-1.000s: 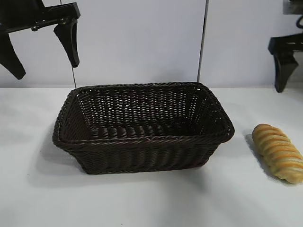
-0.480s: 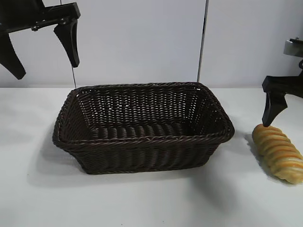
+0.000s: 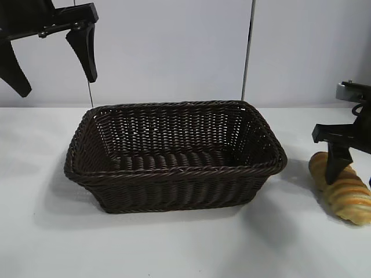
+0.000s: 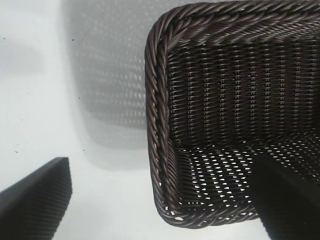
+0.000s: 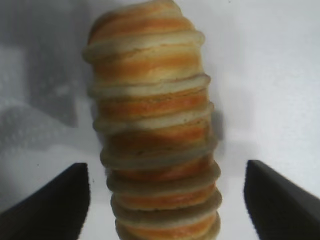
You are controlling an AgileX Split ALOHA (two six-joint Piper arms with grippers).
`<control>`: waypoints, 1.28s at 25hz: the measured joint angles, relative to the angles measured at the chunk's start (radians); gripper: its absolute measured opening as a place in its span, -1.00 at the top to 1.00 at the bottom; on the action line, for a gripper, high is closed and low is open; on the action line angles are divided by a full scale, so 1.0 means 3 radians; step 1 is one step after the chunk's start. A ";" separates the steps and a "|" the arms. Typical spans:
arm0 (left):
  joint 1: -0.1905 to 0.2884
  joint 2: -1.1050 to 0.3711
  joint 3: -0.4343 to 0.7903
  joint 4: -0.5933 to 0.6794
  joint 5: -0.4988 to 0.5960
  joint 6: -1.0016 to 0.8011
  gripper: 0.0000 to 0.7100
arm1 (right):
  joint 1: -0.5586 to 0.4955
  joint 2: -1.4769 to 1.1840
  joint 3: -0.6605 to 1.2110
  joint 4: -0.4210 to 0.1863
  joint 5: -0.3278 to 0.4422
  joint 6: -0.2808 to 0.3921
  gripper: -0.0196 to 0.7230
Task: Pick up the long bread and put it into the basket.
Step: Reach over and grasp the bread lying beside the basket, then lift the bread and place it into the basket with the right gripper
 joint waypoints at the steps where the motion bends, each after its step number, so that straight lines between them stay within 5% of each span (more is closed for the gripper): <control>1: 0.0000 0.0000 0.0000 0.0000 0.0000 0.0000 -0.96 | 0.0000 0.0000 0.0000 0.0000 0.0009 0.0000 0.80; 17: 0.0000 0.0000 0.0000 0.0000 0.0000 0.0000 -0.96 | 0.0000 -0.0514 -0.1068 -0.0013 0.1231 -0.0047 0.83; 23: 0.0000 0.0000 0.0000 0.0000 0.0000 0.0000 -0.96 | 0.0239 -0.0514 -0.1197 0.0080 0.1272 -0.0643 0.83; 32: 0.0000 0.0000 0.0000 0.0000 0.0000 0.0000 -0.96 | 0.1001 -0.0503 -0.1197 0.0324 0.0708 -0.1749 0.83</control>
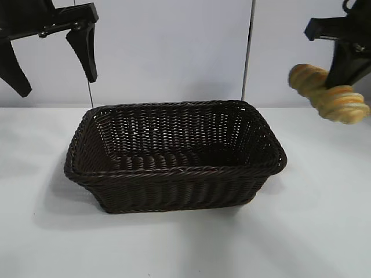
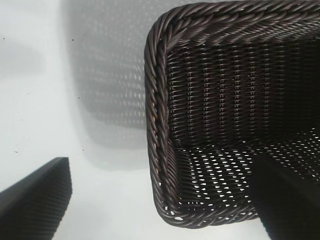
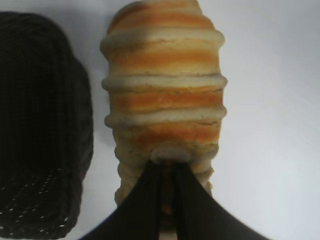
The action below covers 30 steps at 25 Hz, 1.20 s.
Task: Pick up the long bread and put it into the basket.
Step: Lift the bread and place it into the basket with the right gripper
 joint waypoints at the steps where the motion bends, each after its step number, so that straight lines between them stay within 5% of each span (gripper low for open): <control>1: 0.0000 0.0000 0.0000 0.0000 0.0000 0.0000 -0.96 | 0.0072 0.0009 0.0000 0.0001 -0.0079 -0.0114 0.83; 6: 0.0000 0.0000 0.0000 0.0000 0.0000 0.0000 -0.96 | 0.0353 0.0177 -0.0003 0.0018 -0.0370 -0.0821 0.83; 9: 0.0000 0.0000 0.0000 0.0000 0.0000 0.0000 -0.96 | 0.0447 0.0369 -0.0003 0.0022 -0.0454 -0.1042 0.83; 25: 0.0000 0.0000 0.0000 0.0000 0.0000 0.0000 -0.96 | 0.0721 0.0931 -0.0003 0.0048 -0.0848 -0.1062 0.81; 28: 0.0000 0.0000 0.0000 0.0000 0.0000 0.0000 -0.96 | 0.0721 0.0931 -0.0003 0.0048 -0.0852 -0.1055 0.59; 30: 0.0004 0.0000 0.0000 0.0000 0.0000 0.0000 -0.96 | 0.0721 0.0931 -0.0003 0.0048 -0.0853 -0.1040 0.19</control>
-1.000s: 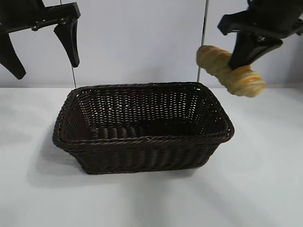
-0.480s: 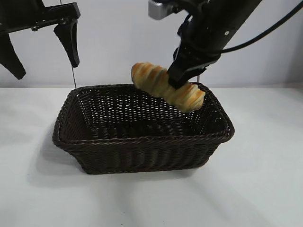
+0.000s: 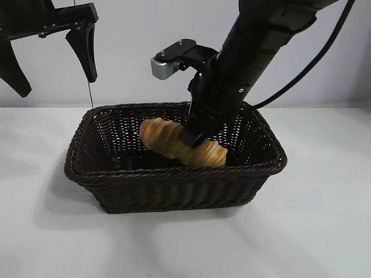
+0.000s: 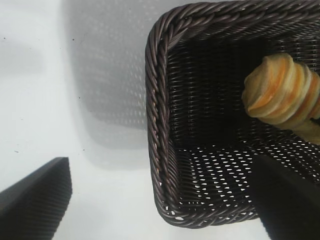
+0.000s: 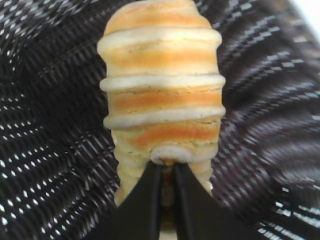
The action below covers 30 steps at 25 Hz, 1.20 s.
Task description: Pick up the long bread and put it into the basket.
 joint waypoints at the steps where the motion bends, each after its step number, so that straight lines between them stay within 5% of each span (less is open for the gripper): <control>1: 0.0000 0.0000 0.0000 0.0000 0.0000 0.0000 -0.96 | 0.0000 0.0000 0.0000 0.0000 0.0000 0.0035 -0.08; 4: 0.0000 0.0000 0.0000 0.0000 0.0000 0.0000 -0.96 | 0.0000 -0.0023 0.0000 0.0000 0.0055 0.0201 -0.69; 6: 0.0000 0.0000 0.0000 0.0000 0.0000 0.0000 -0.96 | 0.0000 -0.0082 -0.0003 -0.0003 0.0133 0.0389 -0.83; 10: 0.0000 0.0000 0.0000 0.0000 0.0000 0.0000 -0.96 | 0.0000 -0.0333 -0.0046 -0.0076 0.0305 0.0968 -0.90; 17: 0.0000 0.0000 0.0000 0.0000 0.0000 0.0000 -0.96 | -0.0213 -0.0761 -0.0068 -0.0517 0.0649 0.2186 -0.92; 23: 0.0000 0.0000 0.0000 0.0000 0.0000 0.0000 -0.96 | -0.0617 -0.0826 -0.0071 -0.0601 0.1293 0.2548 -0.92; 30: 0.0000 0.0000 0.0000 0.0000 0.0000 0.0000 -0.96 | -0.0871 -0.0826 -0.0071 -0.0606 0.1585 0.2688 -0.92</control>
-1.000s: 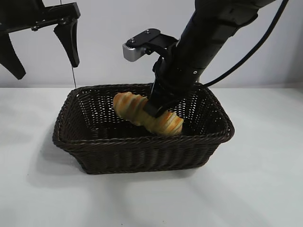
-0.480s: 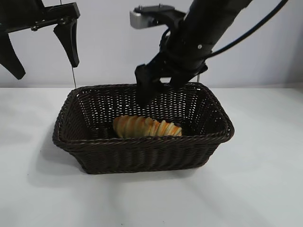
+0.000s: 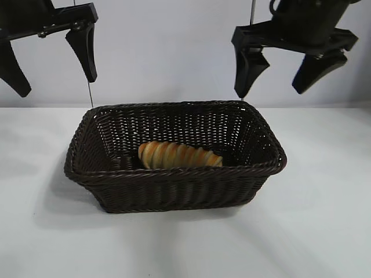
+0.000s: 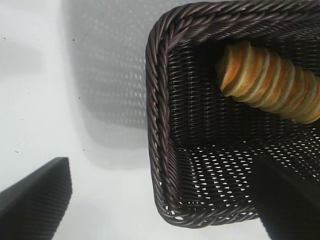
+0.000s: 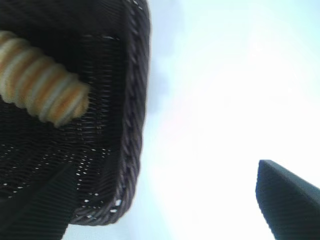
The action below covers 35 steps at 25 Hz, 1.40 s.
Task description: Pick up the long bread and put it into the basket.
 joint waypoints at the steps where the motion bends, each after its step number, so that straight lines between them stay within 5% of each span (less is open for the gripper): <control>1: 0.0000 0.0000 0.0000 0.0000 0.0000 0.0000 -0.96 | -0.0015 0.0000 0.0000 -0.0003 0.0032 0.0000 -0.92; 17: 0.0000 0.0000 0.0000 0.0000 0.0000 0.0000 -0.96 | -0.0104 0.0000 0.0000 0.0018 0.0247 0.0143 -0.92; 26: 0.0000 0.0000 0.0000 0.0000 0.0000 0.0000 -0.96 | -0.0104 0.0000 0.0000 0.0505 0.0208 0.0400 -0.92; 35: 0.0000 0.0000 0.0000 0.0000 0.0000 0.0000 -0.96 | -0.0104 0.0000 0.0000 0.0699 0.0164 0.0411 -0.92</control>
